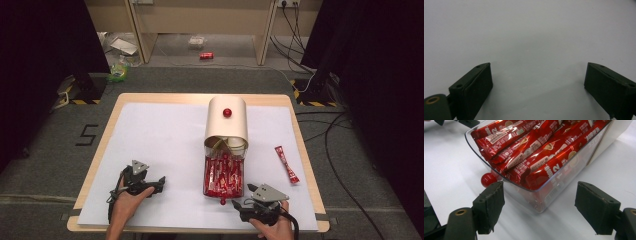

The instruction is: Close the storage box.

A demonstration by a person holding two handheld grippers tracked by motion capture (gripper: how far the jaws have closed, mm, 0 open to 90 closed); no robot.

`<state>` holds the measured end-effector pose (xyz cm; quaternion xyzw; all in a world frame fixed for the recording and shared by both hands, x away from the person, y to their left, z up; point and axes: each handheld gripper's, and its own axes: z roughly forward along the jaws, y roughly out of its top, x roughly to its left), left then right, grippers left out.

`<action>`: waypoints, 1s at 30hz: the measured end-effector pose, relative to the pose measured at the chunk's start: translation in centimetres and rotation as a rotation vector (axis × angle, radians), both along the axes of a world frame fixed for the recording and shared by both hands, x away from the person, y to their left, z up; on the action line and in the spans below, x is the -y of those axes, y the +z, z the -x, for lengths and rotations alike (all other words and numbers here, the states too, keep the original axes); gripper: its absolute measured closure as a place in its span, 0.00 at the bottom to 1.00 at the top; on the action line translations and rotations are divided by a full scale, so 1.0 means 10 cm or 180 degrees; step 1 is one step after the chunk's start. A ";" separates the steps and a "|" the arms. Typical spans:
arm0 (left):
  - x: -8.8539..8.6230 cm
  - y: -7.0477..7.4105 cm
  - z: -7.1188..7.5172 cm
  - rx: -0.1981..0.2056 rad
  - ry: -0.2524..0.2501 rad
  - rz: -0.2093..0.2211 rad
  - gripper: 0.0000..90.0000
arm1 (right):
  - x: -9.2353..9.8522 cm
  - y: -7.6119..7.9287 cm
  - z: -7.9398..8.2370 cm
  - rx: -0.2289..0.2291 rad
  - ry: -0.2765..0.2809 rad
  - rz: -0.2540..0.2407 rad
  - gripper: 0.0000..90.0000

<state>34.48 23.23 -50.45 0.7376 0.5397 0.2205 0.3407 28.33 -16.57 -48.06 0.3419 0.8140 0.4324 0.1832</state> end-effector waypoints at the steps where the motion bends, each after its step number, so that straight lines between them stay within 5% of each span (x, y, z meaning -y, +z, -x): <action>1: 0.00 0.00 0.00 0.0001 0.0000 0.0000 0.08 | 0.00 0.00 -0.01 0.0018 0.0009 -0.0010 0.27; 21: 0.00 0.00 0.00 0.0000 -0.0001 0.0001 0.08 | 0.01 0.04 -0.11 0.0153 -0.0122 -0.0289 0.26; 30: 0.00 0.00 0.00 0.0000 -0.0001 0.0001 0.08 | -0.01 0.03 -0.16 0.0191 -0.0149 -0.0269 0.25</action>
